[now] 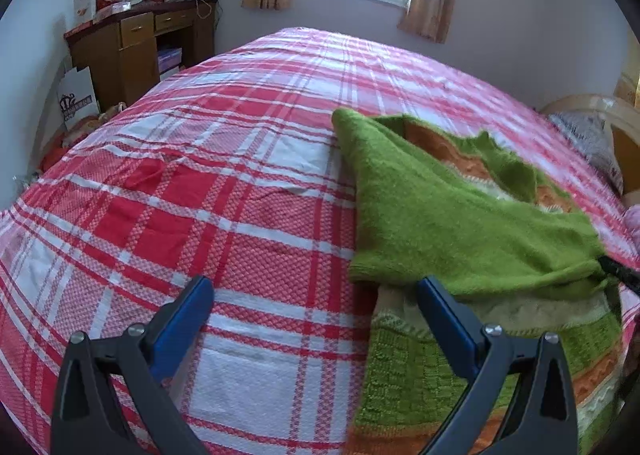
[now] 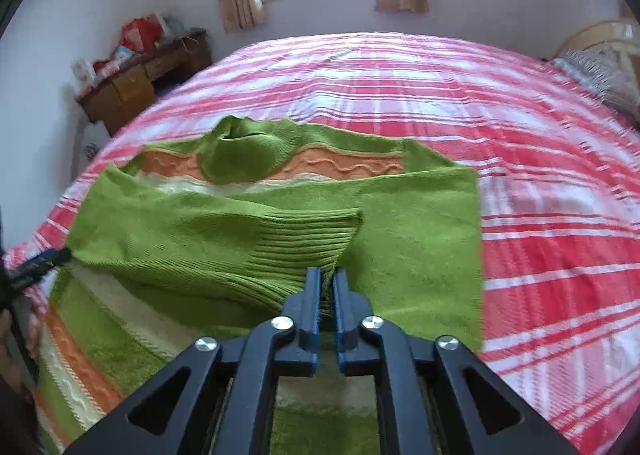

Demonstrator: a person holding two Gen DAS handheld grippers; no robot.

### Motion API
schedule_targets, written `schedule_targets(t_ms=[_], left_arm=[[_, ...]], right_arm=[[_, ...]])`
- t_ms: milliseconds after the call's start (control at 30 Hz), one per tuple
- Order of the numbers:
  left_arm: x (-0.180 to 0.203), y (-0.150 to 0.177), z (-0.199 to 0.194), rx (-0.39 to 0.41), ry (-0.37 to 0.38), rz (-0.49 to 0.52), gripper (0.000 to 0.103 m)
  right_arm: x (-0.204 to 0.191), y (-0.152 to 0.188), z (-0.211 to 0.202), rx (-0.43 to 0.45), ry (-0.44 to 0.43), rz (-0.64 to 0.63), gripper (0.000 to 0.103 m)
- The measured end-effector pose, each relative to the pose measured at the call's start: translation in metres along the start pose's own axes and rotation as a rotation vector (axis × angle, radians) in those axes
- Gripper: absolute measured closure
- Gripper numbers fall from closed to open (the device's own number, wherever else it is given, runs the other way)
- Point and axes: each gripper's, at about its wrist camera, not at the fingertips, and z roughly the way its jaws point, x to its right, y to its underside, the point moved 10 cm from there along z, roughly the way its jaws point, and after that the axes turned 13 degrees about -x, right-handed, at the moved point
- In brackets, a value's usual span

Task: Fold small clothes
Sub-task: 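Pinch the folded sleeve cuff with the right gripper and straighten it, then release the cuff and pull the right gripper back above the sweater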

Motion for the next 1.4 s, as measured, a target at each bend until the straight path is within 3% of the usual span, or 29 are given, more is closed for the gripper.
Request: schedule_targets(t_ms=[67,133,233,367,433,467,533,667,733,800,867,967,1300,1400], left_arm=[[-0.006,-0.001,-0.006,0.020,0.039,-0.037,0.000],[-0.016,-0.006,-0.012,0.041,0.053,-0.104,0.000],[-0.013,-0.015,-0.012,0.034,0.052,-0.104,0.000],[0.014,-0.021,0.001,0.010,-0.070,0.047,0.000],[0.017,-0.012,0.018,-0.061,-0.135,0.089,0.000],[0.016,-0.010,0.022,-0.079,-0.138,0.088,0.000],[0.014,-0.010,0.021,-0.069,-0.124,0.073,0.000],[0.014,-0.008,0.021,-0.067,-0.156,0.087,0.000],[0.013,-0.008,0.021,-0.066,-0.148,0.083,0.000],[0.013,-0.008,0.021,-0.065,-0.144,0.081,0.000],[0.015,-0.009,0.020,-0.065,-0.148,0.082,0.000],[0.016,-0.008,0.020,-0.064,-0.151,0.082,0.000],[0.015,-0.002,0.015,-0.058,-0.145,0.078,0.000],[0.015,-0.002,0.015,-0.057,-0.148,0.081,0.000]], right_arm=[[0.005,-0.001,-0.010,0.021,0.051,0.018,0.072],[-0.003,-0.006,-0.025,0.067,-0.002,0.023,0.072],[-0.034,-0.017,-0.031,0.082,-0.044,-0.061,0.072],[-0.077,-0.016,-0.005,0.033,-0.086,-0.161,0.072],[-0.089,0.000,0.017,-0.044,-0.060,-0.197,0.072],[-0.090,0.010,0.025,-0.080,-0.038,-0.200,0.072],[-0.088,0.022,0.018,-0.038,-0.020,-0.203,0.072],[-0.090,0.031,0.012,-0.041,0.015,-0.250,0.071],[-0.092,0.023,0.007,-0.031,-0.025,-0.236,0.070],[-0.098,0.010,0.000,0.005,-0.074,-0.221,0.059],[-0.097,0.001,0.004,0.009,-0.083,-0.201,0.058],[-0.083,0.010,0.029,-0.069,-0.062,-0.152,0.058],[-0.071,0.025,0.013,-0.022,-0.128,-0.138,0.058],[-0.072,0.025,0.016,-0.020,-0.114,-0.145,0.058]])
